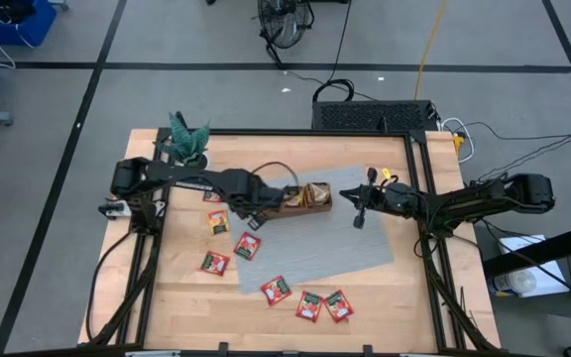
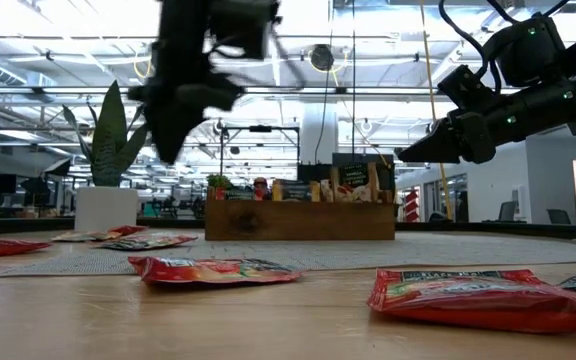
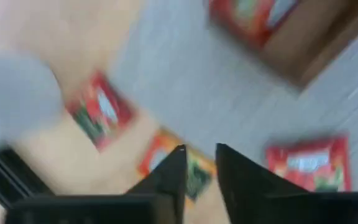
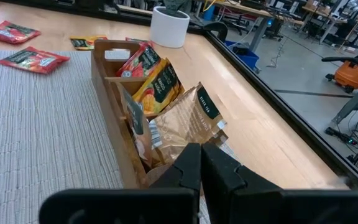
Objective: Pick & Place Tea
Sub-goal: Put the yellow tea into the middle part of the wooden organizer
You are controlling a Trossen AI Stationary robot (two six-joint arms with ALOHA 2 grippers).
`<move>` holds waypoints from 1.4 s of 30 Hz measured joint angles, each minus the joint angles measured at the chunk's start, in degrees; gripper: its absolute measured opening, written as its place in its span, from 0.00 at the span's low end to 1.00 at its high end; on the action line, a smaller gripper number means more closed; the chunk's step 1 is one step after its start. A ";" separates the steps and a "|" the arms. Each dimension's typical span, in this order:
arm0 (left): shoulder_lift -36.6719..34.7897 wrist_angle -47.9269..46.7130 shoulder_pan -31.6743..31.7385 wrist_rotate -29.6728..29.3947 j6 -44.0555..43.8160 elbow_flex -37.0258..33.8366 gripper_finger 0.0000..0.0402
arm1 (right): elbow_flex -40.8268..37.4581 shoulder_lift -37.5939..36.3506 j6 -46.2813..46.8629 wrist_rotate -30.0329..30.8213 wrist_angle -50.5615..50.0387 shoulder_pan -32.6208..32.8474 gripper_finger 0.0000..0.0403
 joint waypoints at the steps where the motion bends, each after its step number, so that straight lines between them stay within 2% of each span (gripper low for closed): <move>1: -0.96 0.20 -0.34 1.57 -1.35 -2.44 0.26 | 0.00 0.00 0.00 0.00 0.00 0.00 0.00; 4: -4.44 2.09 -0.78 3.70 -5.17 -10.55 0.39 | 0.00 0.00 0.00 0.00 -0.28 0.00 0.00; 8: -11.56 12.92 0.03 5.30 -4.61 -22.45 0.49 | 0.00 0.00 -0.01 -0.01 -0.60 -0.02 0.00; 10: -14.54 18.63 0.86 5.11 -3.44 -27.56 0.51 | 0.00 0.00 0.00 -0.02 -0.63 0.00 0.00; 12: -16.90 21.85 2.46 2.52 -4.62 -31.62 0.51 | 0.00 0.00 0.00 -0.02 -0.53 0.00 0.00; 14: -18.03 22.93 4.10 -0.25 -7.72 -34.44 0.51 | 0.00 0.00 0.02 -0.02 -0.35 0.00 0.00; 17: -17.89 23.45 5.91 -0.48 -9.87 -37.74 0.52 | -0.02 0.00 0.02 -0.02 -0.21 -0.01 0.00; 22: -16.89 27.92 7.71 0.89 -10.47 -41.51 0.52 | -0.02 0.00 0.04 -0.02 0.11 0.00 0.00; 26: -17.20 27.77 7.99 2.08 -12.66 -41.82 0.52 | -0.02 0.00 0.04 -0.02 0.13 0.00 0.00; 36: -17.92 28.58 5.92 22.72 -15.14 -42.13 0.52 | -0.04 0.00 0.04 -0.02 0.11 -0.02 0.00; 42: -17.87 37.31 3.80 27.75 -12.29 -42.13 0.52 | -0.04 0.00 0.04 -0.02 0.09 0.00 0.00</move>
